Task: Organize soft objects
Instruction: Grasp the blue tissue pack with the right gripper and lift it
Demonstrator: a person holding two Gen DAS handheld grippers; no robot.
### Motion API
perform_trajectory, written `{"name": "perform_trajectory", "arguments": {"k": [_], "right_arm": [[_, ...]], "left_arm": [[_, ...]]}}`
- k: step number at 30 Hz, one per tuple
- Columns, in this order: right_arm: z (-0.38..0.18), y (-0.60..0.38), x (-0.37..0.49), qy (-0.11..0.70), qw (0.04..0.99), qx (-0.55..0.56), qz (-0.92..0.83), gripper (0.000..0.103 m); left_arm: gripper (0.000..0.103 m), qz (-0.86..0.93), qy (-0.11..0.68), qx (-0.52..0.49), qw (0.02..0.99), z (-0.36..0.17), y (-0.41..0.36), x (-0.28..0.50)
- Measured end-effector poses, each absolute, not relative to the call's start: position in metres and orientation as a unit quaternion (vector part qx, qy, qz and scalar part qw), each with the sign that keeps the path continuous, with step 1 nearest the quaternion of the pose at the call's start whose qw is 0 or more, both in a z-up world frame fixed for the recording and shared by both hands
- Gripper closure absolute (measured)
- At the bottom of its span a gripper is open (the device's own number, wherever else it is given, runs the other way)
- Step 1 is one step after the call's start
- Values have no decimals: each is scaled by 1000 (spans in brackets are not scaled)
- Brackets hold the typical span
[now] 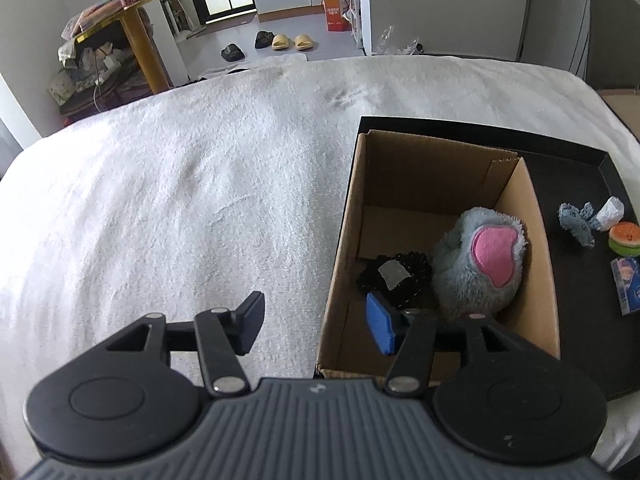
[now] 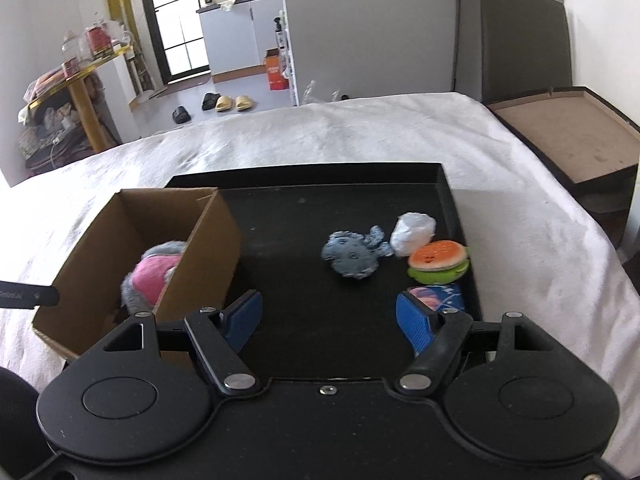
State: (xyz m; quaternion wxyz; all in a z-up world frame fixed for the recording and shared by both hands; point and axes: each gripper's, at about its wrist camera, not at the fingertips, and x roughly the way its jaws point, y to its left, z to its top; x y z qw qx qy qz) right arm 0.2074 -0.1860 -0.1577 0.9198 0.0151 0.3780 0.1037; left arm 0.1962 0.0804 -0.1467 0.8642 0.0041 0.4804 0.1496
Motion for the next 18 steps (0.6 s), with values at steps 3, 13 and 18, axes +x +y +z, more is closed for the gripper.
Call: {"name": "perform_trajectory", "arguments": {"k": [3,13,18], "right_arm": [[-160,-194,211,378,920,22,100,30],[-175,-215,226,373,922,30,101,31],[-194,-223,229,379,918,53,101,33]], "left_arm": [[47,155,482,13,862,-146,77,197],[47,174,483,51,856,-146,64,197],[47,183,493,57,849,-149,61,203]]}}
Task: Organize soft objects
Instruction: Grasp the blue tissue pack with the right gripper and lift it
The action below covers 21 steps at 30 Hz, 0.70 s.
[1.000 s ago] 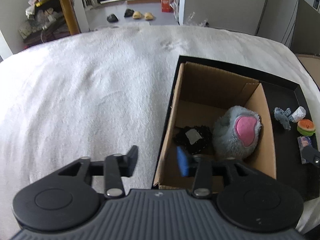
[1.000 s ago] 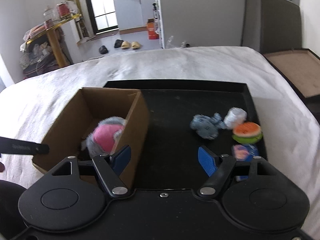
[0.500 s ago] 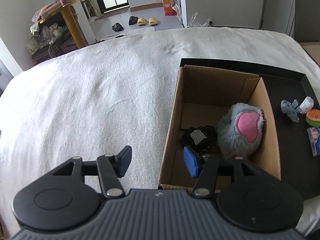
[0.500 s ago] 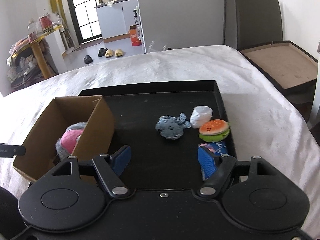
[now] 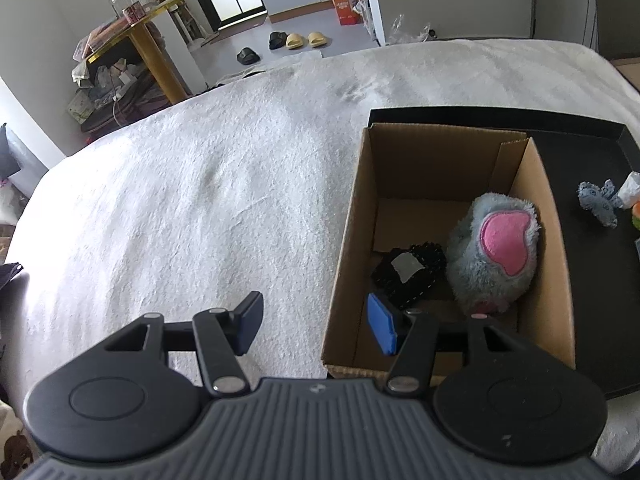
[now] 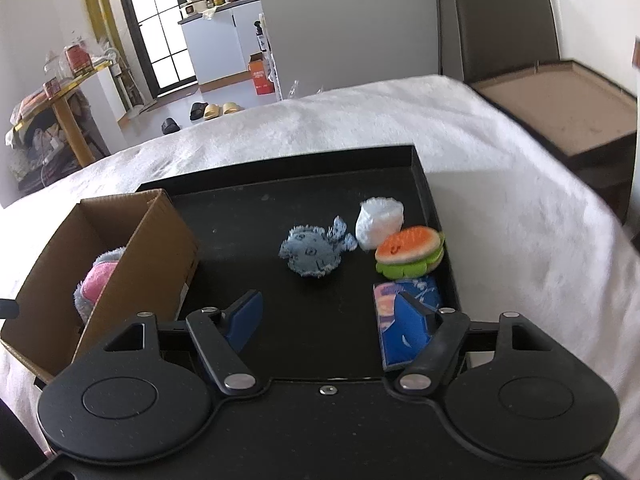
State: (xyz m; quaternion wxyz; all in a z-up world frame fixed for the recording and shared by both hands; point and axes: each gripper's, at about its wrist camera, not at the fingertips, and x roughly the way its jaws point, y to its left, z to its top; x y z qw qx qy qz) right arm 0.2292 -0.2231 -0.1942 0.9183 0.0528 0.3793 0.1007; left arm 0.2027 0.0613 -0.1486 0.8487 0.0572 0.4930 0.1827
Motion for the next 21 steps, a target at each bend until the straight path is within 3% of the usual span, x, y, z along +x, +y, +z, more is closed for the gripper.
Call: {"name": "perform_trajectory", "arguments": {"k": [21], "right_arm": [[-242,-230,259,394,916,35,69,40]], "left_arm": [[47,218,523,120,815,-168,36,232]]}}
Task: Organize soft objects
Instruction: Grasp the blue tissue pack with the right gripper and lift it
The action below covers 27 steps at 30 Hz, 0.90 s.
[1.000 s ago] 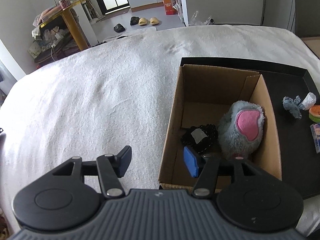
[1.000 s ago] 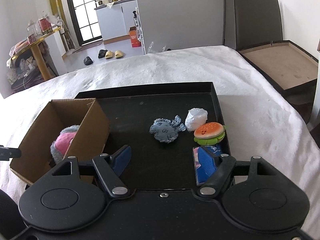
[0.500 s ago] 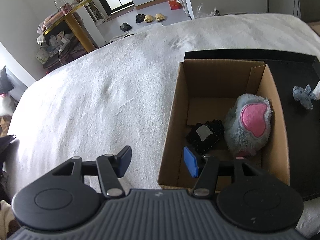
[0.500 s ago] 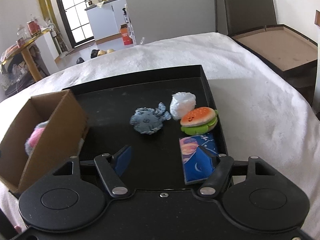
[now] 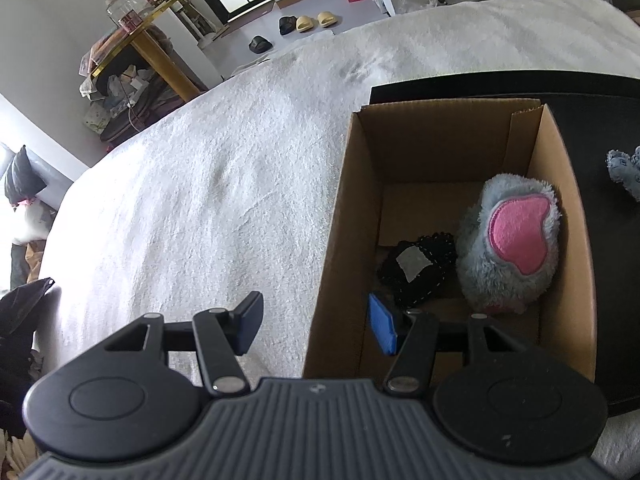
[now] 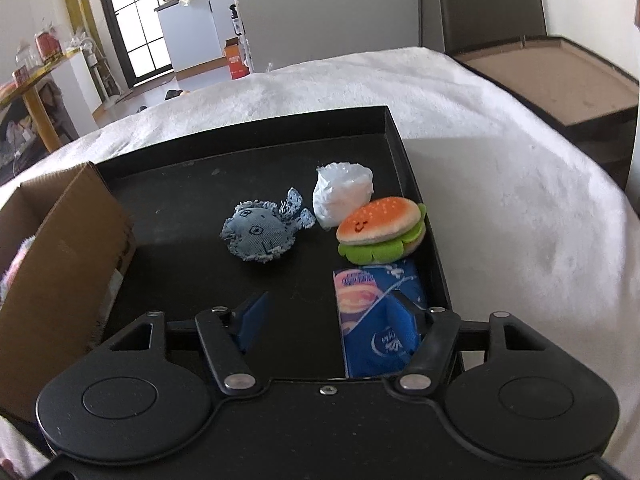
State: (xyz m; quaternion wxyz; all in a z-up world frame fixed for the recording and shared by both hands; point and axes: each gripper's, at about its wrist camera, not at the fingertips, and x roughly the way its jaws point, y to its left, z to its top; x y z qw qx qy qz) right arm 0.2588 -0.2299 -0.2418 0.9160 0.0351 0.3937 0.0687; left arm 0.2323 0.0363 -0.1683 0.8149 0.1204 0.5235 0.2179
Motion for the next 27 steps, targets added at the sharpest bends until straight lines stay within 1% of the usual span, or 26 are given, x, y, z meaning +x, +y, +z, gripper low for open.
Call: {"name": "perform_trajectory", "arguments": {"k": [7,11,15,16,18,19,20,21,22,27], "right_arm": [[-246,-227,264,387,921,-5,41,39],[-251,-228,267,397,917,-22,22,40],[-256,-216,263,410,909,-66,14,39],[-258,-216,262,422,905,-59,17,42],[-258,-226,261,437,899,-10,36,43],[-257,-227,261,437,899,-13,37,53],[-256,-228,261,434,900,-15,36,71],[-255,-229,261,433,901,-14,30,79],[-254,-229,260,432,901,-14,27,82],[-247,-232,253,422,906,-3,39,83]], "left_arm": [[47,218,533,127,808,-172,32,239],[47,219,533,125,808,-173,32,240],[47,216,531,127,809,-172,31,239],[47,216,530,127,810,-171,32,238],[47,217,529,126,811,-170,32,237],[47,217,528,123,812,-169,33,236],[47,217,527,121,813,-168,32,236],[47,217,524,117,815,-166,33,235],[47,217,522,115,817,-165,33,234],[47,215,512,105,825,-158,36,227]]}}
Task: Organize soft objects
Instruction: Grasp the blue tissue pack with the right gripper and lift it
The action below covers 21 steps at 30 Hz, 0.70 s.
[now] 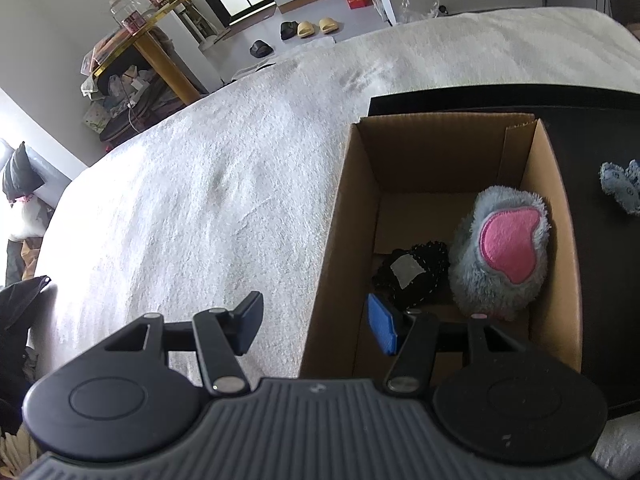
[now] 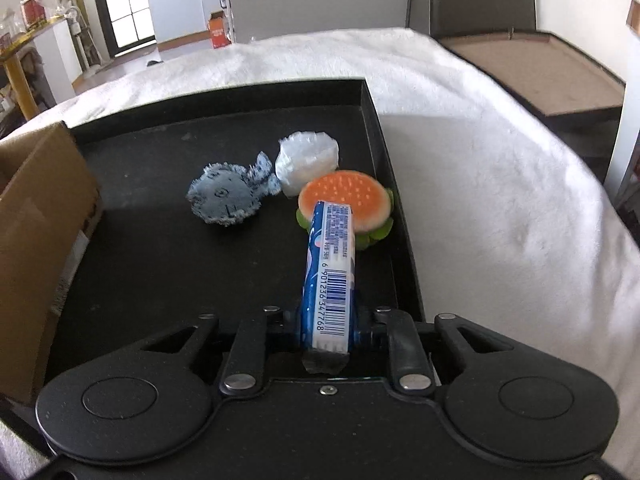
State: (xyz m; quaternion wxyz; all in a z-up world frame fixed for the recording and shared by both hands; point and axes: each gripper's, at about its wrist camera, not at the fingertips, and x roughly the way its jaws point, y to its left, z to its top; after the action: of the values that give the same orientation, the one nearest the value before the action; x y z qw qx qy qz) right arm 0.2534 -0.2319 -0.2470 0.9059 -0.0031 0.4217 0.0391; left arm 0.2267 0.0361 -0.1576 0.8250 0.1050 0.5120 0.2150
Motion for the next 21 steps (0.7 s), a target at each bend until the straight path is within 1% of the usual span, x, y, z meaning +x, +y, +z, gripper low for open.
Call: {"name": "perform_trajectory", "arguments": {"k": [10,21], "right_arm": [[-208,-233,231,392,918,1,59,83],[-164,-209,212,355,930,-16,87,83]], "left_arm": [[47,203,492,73,843,-146,45,213],[47,186,481,28,856,-140,64,198]]}}
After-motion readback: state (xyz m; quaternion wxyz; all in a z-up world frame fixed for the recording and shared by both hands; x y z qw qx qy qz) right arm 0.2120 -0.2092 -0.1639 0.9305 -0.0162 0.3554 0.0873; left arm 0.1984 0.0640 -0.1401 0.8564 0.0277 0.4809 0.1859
